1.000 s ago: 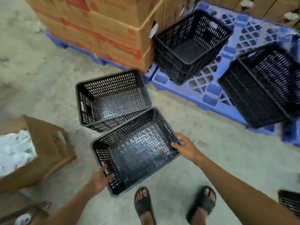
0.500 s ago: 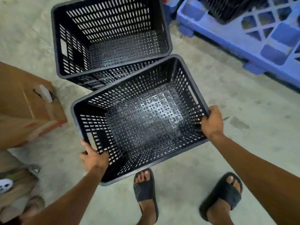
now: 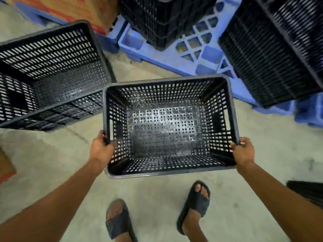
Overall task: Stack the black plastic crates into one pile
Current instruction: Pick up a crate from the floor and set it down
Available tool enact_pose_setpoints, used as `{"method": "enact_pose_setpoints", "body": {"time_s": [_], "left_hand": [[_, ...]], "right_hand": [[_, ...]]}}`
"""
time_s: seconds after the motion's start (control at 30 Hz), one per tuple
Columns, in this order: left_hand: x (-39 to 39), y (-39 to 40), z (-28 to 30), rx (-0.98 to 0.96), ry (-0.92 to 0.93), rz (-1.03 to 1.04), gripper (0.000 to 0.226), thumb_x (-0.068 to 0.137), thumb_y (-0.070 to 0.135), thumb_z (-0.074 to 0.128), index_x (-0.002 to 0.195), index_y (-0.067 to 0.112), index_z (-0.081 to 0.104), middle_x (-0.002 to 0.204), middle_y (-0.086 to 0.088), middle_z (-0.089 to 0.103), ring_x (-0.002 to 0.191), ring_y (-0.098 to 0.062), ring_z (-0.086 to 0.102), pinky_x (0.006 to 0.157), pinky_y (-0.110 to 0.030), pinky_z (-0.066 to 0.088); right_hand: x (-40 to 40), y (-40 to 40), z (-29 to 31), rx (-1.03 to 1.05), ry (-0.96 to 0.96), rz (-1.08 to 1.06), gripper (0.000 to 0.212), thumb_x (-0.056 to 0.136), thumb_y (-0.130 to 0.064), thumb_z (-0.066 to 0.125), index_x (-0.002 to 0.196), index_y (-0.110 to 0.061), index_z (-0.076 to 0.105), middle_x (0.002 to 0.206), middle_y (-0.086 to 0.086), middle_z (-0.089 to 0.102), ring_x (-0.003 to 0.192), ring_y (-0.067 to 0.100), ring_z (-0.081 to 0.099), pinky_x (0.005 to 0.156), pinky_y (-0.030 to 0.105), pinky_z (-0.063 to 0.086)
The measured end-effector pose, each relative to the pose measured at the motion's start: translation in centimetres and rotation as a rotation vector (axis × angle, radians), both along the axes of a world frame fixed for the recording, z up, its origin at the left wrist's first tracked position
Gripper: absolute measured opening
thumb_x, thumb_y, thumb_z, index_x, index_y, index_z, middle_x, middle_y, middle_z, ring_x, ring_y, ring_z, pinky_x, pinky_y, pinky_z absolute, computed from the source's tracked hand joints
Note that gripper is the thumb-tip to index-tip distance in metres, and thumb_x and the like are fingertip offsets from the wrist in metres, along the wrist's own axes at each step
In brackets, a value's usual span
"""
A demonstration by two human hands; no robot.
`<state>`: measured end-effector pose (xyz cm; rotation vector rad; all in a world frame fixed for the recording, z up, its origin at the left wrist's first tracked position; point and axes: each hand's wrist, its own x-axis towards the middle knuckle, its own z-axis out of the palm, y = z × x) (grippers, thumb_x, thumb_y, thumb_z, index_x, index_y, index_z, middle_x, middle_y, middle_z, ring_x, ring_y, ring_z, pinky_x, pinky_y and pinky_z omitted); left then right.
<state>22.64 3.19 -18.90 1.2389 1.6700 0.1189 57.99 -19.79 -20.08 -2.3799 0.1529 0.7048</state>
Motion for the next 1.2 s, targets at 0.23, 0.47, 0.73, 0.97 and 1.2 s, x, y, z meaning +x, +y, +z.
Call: {"method": "enact_pose_setpoints", "body": {"time_s": [0.23, 0.47, 0.73, 0.97, 1.2], "left_hand": [[14.9, -0.5, -1.4, -0.154, -0.179, -0.047, 0.051, 0.087, 0.012, 0.063, 0.135, 0.022, 0.049, 0.096, 0.004, 0.071, 0.074, -0.012, 0.069, 0.057, -0.024, 0.050], [21.5, -1.3, -3.5, -0.305, -0.168, -0.178, 0.029, 0.082, 0.028, 0.058, 0.109, 0.016, 0.052, 0.060, 0.007, 0.073, 0.051, -0.005, 0.069, 0.054, -0.029, 0.050], [22.7, -3.3, -2.9, -0.154, -0.083, -0.369, 0.066, 0.076, 0.021, 0.064, 0.136, 0.026, 0.036, 0.135, -0.009, 0.043, 0.118, -0.032, 0.052, 0.098, -0.054, 0.049], [22.5, -7.3, 1.3, -0.164, 0.175, -0.722, 0.086, 0.090, 0.032, 0.063, 0.157, 0.023, 0.009, 0.165, -0.002, -0.008, 0.152, -0.026, 0.010, 0.122, -0.044, 0.017], [22.3, -13.6, 9.7, -0.302, -0.014, -0.928, 0.072, 0.092, 0.038, 0.058, 0.154, 0.031, 0.022, 0.164, 0.001, 0.014, 0.151, -0.022, 0.016, 0.122, -0.043, 0.018]], "right_hand": [[7.6, -9.5, -1.4, 0.094, 0.110, -0.352, 0.019, 0.093, -0.001, 0.053, 0.104, -0.016, 0.050, 0.105, 0.017, 0.060, 0.088, 0.029, 0.058, 0.067, 0.035, 0.052], [9.7, -15.5, -4.3, 0.183, 0.208, -0.454, 0.016, 0.094, -0.003, 0.053, 0.103, -0.015, 0.050, 0.099, 0.012, 0.061, 0.073, 0.018, 0.060, 0.055, 0.028, 0.047], [9.5, -16.3, -4.5, 0.041, 0.261, -0.205, 0.017, 0.096, -0.011, 0.054, 0.109, -0.012, 0.044, 0.114, 0.017, 0.061, 0.102, 0.033, 0.061, 0.090, 0.049, 0.053], [7.7, -15.2, 0.2, -0.045, 0.125, 0.066, 0.052, 0.088, -0.014, 0.066, 0.133, -0.010, 0.039, 0.127, 0.017, 0.056, 0.116, 0.039, 0.056, 0.101, 0.052, 0.046], [1.7, -17.9, 8.5, 0.211, 0.162, 0.038, 0.063, 0.094, -0.018, 0.062, 0.149, -0.013, 0.030, 0.144, 0.012, 0.043, 0.124, 0.020, 0.045, 0.101, 0.029, 0.038]]}}
